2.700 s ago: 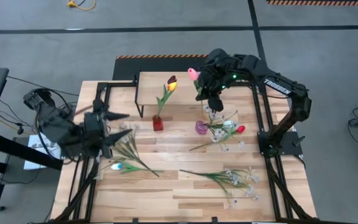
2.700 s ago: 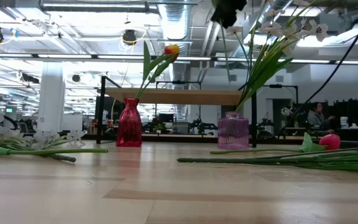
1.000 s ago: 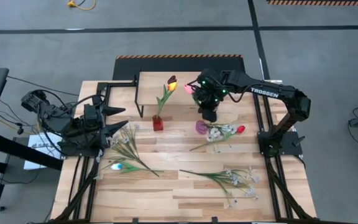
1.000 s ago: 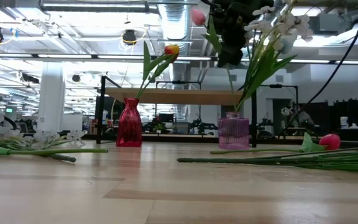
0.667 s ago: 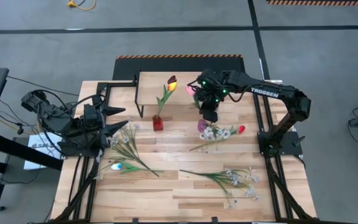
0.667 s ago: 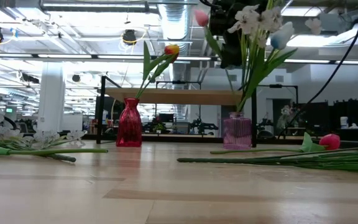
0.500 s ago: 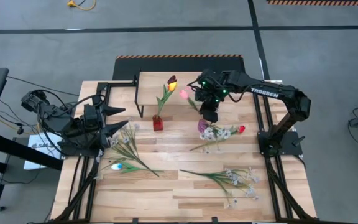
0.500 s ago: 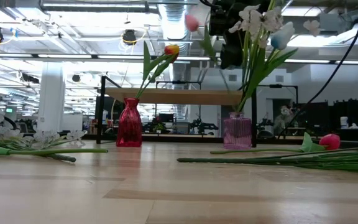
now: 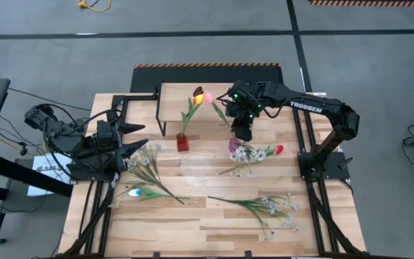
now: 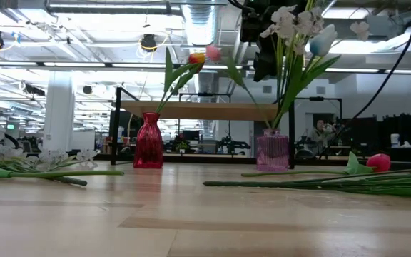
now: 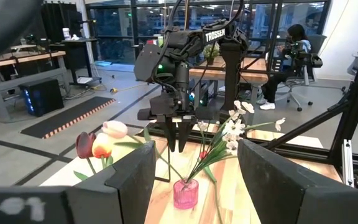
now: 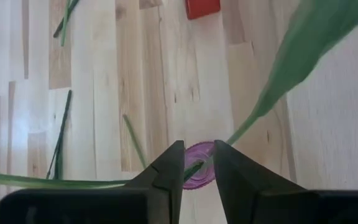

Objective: Pick and place flowers into a vace then onto a shelf
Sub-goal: Put the pink tulip into the pink vase

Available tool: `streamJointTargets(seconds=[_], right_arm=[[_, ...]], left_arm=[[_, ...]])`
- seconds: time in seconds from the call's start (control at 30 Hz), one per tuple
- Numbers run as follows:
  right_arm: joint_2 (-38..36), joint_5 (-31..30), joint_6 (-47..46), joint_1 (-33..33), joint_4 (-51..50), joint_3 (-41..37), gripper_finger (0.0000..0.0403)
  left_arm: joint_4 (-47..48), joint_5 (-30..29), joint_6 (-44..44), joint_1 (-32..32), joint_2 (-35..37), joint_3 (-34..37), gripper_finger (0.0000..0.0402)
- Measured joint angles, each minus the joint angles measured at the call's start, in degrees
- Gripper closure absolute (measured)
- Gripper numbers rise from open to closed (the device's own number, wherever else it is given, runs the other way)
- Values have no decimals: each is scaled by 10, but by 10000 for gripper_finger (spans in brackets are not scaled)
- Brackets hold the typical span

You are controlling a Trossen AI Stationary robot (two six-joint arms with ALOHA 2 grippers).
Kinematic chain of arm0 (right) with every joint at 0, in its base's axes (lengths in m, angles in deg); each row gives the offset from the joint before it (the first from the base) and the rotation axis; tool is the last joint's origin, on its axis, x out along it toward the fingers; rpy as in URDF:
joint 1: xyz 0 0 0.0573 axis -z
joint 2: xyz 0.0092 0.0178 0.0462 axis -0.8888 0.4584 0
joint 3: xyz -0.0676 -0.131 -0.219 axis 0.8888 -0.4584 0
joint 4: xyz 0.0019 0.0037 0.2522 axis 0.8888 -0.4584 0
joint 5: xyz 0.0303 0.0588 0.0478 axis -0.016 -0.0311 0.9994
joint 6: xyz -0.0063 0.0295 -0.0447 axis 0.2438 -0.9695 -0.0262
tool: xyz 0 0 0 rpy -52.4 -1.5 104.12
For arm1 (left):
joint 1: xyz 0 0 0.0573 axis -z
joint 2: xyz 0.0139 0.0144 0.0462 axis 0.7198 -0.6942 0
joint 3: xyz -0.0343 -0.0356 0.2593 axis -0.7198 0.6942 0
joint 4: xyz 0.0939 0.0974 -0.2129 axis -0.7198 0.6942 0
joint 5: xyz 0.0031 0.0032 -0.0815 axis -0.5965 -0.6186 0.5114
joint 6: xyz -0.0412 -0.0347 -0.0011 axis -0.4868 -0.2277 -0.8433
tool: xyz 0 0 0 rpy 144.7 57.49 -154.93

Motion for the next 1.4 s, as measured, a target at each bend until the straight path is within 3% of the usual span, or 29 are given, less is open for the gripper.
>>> streamJointTargets(seconds=[0.5, 0.73, 0.97, 1.2, 1.4], right_arm=[[-1, -30, -4, 9, -1, 3, 323], [-1, -36, 0, 19, 15, 32, 323], [-2, -100, -15, 38, 46, 75, 323], [2, -103, -45, 64, 63, 104, 323], [2, -99, -70, 68, 79, 104, 280]], left_arm=[[0, 0, 0, 0, 0, 0, 184], [0, 0, 0, 0, 0, 0, 184], [0, 0, -4, 0, 0, 0, 184], [0, 0, -4, 0, 0, 0, 184], [0, 0, -4, 0, 0, 0, 184]])
